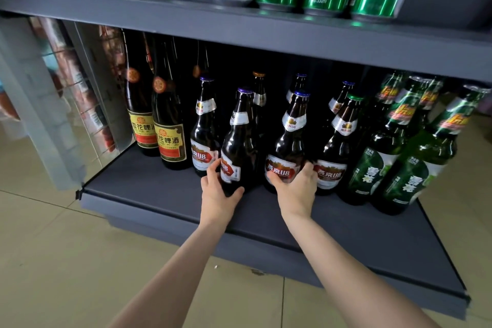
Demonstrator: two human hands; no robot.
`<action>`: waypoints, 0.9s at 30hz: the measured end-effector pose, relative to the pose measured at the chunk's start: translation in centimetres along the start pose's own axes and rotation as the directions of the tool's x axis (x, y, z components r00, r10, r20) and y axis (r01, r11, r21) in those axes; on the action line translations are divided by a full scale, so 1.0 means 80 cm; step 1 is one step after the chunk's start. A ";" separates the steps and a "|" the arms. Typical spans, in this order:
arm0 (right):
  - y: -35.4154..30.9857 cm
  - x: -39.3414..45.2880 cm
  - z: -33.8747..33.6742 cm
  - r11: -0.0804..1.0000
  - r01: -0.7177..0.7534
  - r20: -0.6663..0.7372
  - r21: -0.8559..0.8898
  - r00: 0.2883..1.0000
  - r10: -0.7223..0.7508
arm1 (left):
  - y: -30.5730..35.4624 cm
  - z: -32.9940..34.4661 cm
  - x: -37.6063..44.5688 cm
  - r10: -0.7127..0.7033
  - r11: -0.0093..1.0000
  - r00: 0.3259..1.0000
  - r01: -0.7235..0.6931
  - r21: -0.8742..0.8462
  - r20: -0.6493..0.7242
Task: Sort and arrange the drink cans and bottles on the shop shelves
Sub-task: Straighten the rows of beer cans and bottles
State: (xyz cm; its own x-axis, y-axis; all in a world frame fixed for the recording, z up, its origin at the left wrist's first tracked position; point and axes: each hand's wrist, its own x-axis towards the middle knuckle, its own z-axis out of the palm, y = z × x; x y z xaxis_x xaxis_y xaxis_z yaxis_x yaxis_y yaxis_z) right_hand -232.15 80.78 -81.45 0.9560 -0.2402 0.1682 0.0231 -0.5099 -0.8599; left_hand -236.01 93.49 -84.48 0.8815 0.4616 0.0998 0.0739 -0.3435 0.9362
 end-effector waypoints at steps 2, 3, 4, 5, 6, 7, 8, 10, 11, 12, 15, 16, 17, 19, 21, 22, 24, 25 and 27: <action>0.001 0.005 0.003 0.999 0.017 -0.006 -0.034 1.000 -0.018 | -0.001 0.001 -0.001 0.008 1.000 1.000 -0.008 0.019 -0.020; 0.002 0.007 0.005 0.998 0.027 -0.006 -0.055 1.000 -0.028 | -0.002 0.002 -0.001 0.016 1.000 0.999 -0.015 0.026 -0.040; 0.003 0.009 0.006 0.997 0.037 -0.005 -0.075 0.999 -0.037 | -0.002 0.004 -0.002 0.022 0.999 0.998 -0.020 0.031 -0.060; 0.003 0.011 0.007 0.995 0.043 -0.006 -0.090 0.999 -0.044 | -0.002 0.005 -0.003 0.026 0.999 0.997 -0.024 0.033 -0.075; 0.003 0.012 0.009 0.994 0.047 -0.010 -0.098 0.999 -0.049 | -0.003 0.007 -0.003 0.028 0.999 0.996 -0.026 0.034 -0.083; 0.003 0.013 0.010 0.994 0.049 -0.016 -0.099 0.999 -0.051 | -0.003 0.008 -0.003 0.029 0.999 0.996 -0.027 0.034 -0.085; 0.003 0.014 0.011 0.994 0.051 -0.025 -0.095 0.998 -0.053 | -0.003 0.009 -0.002 0.031 0.999 0.996 -0.028 0.034 -0.086; 0.003 0.015 0.012 0.996 0.046 -0.039 -0.078 0.998 -0.049 | -0.004 0.010 -0.002 0.042 0.999 0.995 -0.039 0.039 -0.090; 0.003 0.015 0.013 0.996 0.045 -0.042 -0.074 0.998 -0.048 | -0.005 0.011 -0.002 0.050 0.998 0.994 -0.046 0.043 -0.093; 0.003 0.016 0.014 0.996 0.048 -0.041 -0.080 0.998 -0.052 | -0.006 0.011 -0.002 0.053 0.998 0.994 -0.049 0.047 -0.095; 0.005 0.019 0.015 0.992 0.064 -0.033 -0.105 0.997 -0.068 | -0.006 0.012 -0.003 0.051 0.997 0.994 -0.045 0.055 -0.102; 0.006 0.020 0.014 0.991 0.078 -0.031 -0.113 0.996 -0.082 | -0.006 0.012 -0.003 0.051 0.997 0.993 -0.045 0.057 -0.106; 0.007 0.021 0.014 0.988 0.089 -0.027 -0.124 0.995 -0.093 | -0.006 0.013 -0.004 0.051 0.997 0.992 -0.044 0.059 -0.112; 0.009 0.022 0.011 0.984 0.105 -0.017 -0.146 0.994 -0.109 | -0.005 0.014 -0.006 0.047 0.997 0.991 -0.039 0.065 -0.124; 0.011 0.023 0.010 0.980 0.113 -0.009 -0.163 0.993 -0.116 | -0.004 0.017 -0.007 0.038 0.997 0.990 -0.029 0.066 -0.138; 0.012 0.024 0.010 0.979 0.115 -0.006 -0.168 0.993 -0.118 | -0.004 0.018 -0.007 0.031 0.998 0.989 -0.022 0.064 -0.145; 0.012 0.025 0.011 0.977 0.120 0.003 -0.173 0.993 -0.122 | -0.002 0.020 -0.008 0.018 0.998 0.988 -0.009 0.060 -0.156; 0.012 0.025 0.012 0.976 0.123 0.008 -0.177 0.992 -0.123 | 0.000 0.022 -0.009 0.011 0.998 0.987 -0.001 0.061 -0.160; 0.010 0.025 0.014 0.974 0.120 0.021 -0.194 0.993 -0.118 | 0.001 0.025 -0.010 0.005 0.997 0.986 0.008 0.075 -0.169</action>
State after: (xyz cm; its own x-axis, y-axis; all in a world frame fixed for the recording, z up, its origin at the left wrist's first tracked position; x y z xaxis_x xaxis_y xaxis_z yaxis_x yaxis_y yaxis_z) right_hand -229.88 80.86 -82.33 0.9526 -0.1610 0.2583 0.0805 -0.6853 -0.7238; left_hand -235.77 91.49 -85.12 0.7900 0.5918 0.1601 0.1155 -0.4002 0.9091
